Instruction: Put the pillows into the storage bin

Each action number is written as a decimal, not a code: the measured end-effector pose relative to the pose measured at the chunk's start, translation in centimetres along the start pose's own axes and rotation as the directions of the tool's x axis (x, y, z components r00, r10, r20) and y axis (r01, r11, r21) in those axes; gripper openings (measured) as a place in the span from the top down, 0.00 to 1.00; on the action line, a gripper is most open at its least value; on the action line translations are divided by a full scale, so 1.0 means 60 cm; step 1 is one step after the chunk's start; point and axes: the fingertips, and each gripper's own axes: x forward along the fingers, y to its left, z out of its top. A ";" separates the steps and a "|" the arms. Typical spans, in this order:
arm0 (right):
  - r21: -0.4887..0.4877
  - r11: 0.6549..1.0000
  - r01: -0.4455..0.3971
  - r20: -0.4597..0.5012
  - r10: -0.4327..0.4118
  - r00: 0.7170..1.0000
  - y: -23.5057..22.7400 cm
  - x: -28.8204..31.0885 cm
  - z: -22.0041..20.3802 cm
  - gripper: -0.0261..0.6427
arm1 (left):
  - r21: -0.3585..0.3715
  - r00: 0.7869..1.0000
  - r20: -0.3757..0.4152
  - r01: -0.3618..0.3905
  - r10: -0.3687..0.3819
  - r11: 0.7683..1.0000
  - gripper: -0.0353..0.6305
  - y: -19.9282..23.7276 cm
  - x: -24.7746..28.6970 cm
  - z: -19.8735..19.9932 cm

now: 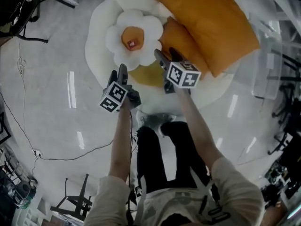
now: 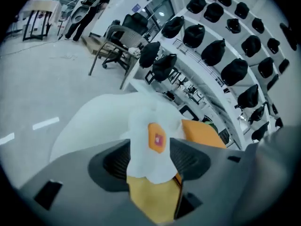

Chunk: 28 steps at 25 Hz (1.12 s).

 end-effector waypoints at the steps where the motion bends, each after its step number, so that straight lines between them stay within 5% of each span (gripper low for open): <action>1: 0.017 1.000 0.002 -0.030 -0.001 1.000 -0.017 0.028 -0.022 0.55 | -0.031 1.000 -0.007 -0.004 0.004 1.000 0.59 0.014 0.021 -0.015; 10: 0.171 0.984 0.046 -0.153 -0.019 0.988 -0.097 0.170 -0.158 0.55 | -0.200 0.997 -0.048 -0.068 0.060 0.977 0.60 0.099 0.128 -0.091; 13: 0.190 0.980 0.053 -0.166 -0.021 0.986 -0.091 0.168 -0.149 0.77 | -0.248 0.995 -0.096 -0.057 0.034 0.967 0.78 0.093 0.130 -0.089; 15: 0.132 0.989 0.059 -0.169 -0.036 0.985 -0.075 0.151 -0.131 0.86 | -0.195 0.995 -0.098 -0.046 0.027 0.980 0.88 0.069 0.116 -0.073; 20: 0.008 0.998 0.066 -0.117 -0.064 0.991 0.004 0.040 -0.034 0.90 | -0.110 0.998 -0.053 0.019 -0.025 0.994 0.91 -0.040 0.018 0.003; 28: -0.082 0.994 0.068 -0.028 -0.071 0.997 0.218 -0.264 0.151 0.90 | -0.054 0.993 -0.049 0.108 -0.110 0.993 0.91 -0.246 -0.285 0.132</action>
